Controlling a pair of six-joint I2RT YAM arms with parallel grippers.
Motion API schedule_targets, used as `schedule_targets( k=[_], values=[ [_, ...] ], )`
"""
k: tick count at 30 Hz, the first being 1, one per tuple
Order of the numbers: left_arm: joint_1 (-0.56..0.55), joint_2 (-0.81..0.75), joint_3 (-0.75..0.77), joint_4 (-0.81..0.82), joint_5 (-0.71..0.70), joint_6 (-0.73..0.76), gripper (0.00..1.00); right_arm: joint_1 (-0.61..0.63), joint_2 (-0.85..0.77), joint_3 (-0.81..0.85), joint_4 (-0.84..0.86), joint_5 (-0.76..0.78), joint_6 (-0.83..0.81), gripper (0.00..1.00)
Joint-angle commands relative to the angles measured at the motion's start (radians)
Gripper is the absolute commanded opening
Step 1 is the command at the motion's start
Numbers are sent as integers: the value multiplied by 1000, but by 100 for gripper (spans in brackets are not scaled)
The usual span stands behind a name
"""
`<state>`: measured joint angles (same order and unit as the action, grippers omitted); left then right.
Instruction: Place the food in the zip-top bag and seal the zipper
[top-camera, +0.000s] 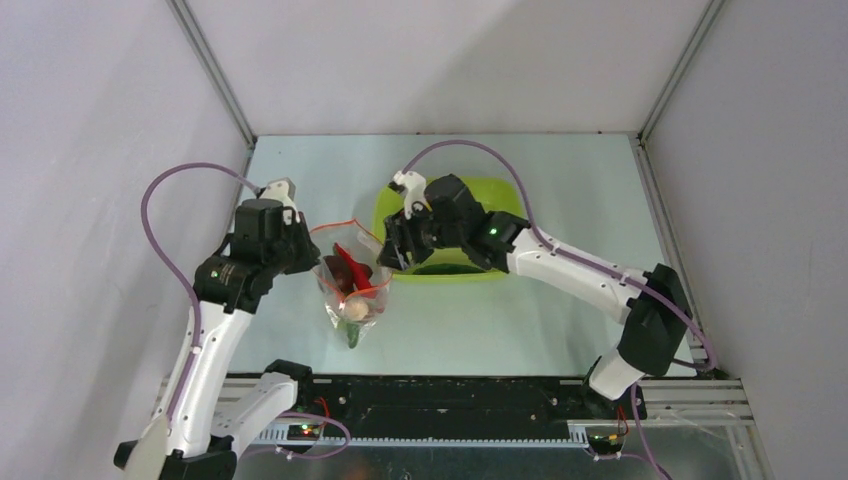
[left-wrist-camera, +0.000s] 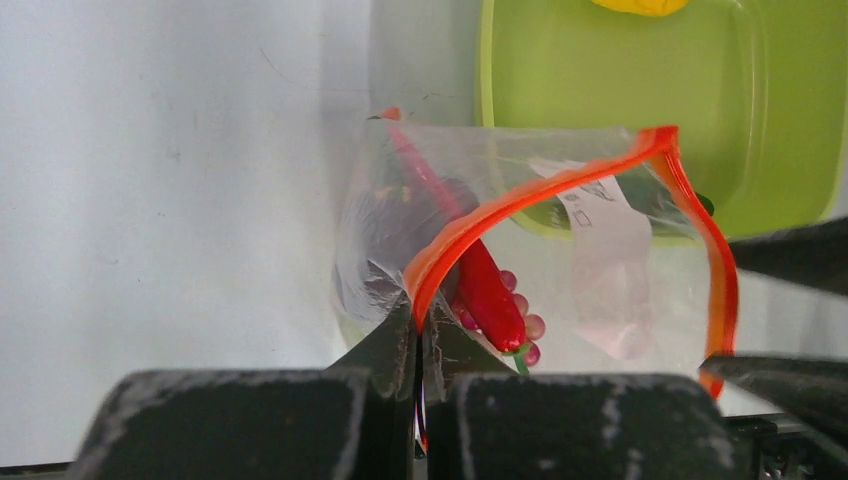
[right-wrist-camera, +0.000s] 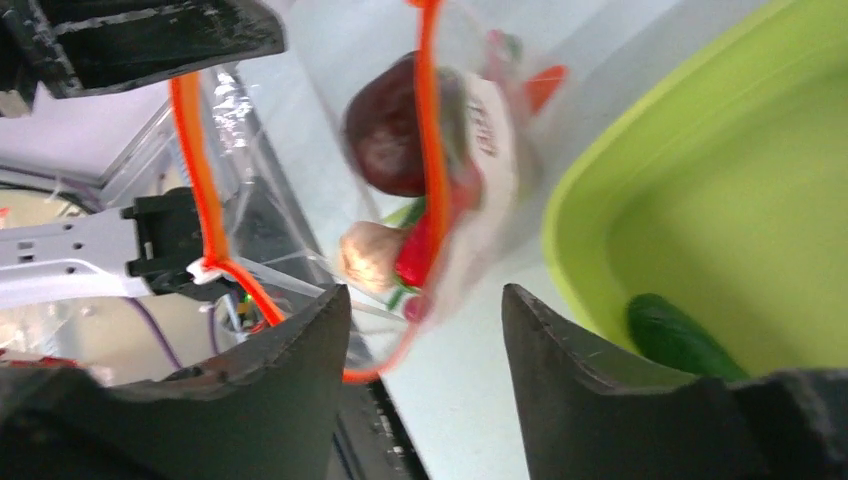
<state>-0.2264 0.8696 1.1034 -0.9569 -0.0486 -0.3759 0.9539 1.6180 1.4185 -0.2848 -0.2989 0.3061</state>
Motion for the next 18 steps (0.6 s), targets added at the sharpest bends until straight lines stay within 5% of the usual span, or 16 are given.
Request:
schedule_targets(
  k=[1,4,18],
  values=[
    [-1,4,43,55,-10,58,1,-98,-120,-21,80,-27,-117,67],
    [-1,28,38,47,-43,64,0,-171,-163,-42,71,-28,-134,97],
    [1,4,16,75,-16,100,2,-284,-12,-13,-44,106,-370,100]
  ],
)
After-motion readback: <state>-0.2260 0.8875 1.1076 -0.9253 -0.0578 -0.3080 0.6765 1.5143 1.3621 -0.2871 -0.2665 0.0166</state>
